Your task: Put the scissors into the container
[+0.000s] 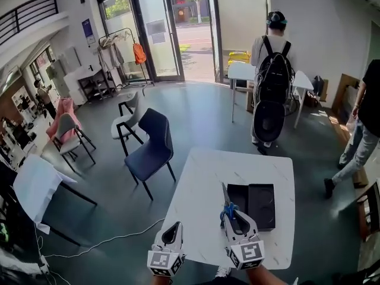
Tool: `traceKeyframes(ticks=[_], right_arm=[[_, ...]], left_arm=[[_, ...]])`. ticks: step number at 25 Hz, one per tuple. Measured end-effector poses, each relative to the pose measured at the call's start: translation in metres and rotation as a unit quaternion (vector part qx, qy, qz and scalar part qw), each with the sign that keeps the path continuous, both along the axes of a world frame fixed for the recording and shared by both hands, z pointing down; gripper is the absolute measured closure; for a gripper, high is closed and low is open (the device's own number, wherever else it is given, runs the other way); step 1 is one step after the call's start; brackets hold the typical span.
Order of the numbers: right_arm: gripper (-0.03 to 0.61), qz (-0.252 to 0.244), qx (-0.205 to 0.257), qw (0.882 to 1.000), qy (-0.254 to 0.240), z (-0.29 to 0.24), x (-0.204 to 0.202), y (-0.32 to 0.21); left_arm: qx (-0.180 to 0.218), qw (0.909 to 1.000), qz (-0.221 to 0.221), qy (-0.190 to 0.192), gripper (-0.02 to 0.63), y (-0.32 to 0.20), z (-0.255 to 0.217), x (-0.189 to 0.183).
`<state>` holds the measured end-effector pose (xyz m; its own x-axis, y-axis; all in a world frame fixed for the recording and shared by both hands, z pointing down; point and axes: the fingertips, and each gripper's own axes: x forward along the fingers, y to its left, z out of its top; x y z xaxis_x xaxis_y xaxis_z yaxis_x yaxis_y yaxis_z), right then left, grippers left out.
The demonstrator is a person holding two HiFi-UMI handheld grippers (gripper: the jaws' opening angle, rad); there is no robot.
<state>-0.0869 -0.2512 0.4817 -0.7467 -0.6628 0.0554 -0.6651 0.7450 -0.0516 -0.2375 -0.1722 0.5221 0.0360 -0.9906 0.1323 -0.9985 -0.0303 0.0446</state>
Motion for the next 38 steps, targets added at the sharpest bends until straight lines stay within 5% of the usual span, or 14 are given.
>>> traceKeyframes(ticks=[16, 38], right_arm=[[0.488, 0.075, -0.041, 0.996, 0.014, 0.042, 0.022, -0.062], [0.489, 0.182, -0.123, 0.971, 0.097, 0.129, 0.014, -0.095]], left_arm=[[-0.018, 0.9977, 0.065, -0.007, 0.604, -0.077, 0.020, 0.004], [-0.064, 0.9851, 0.159, 0.012, 0.604, -0.125, 0.064, -0.017]])
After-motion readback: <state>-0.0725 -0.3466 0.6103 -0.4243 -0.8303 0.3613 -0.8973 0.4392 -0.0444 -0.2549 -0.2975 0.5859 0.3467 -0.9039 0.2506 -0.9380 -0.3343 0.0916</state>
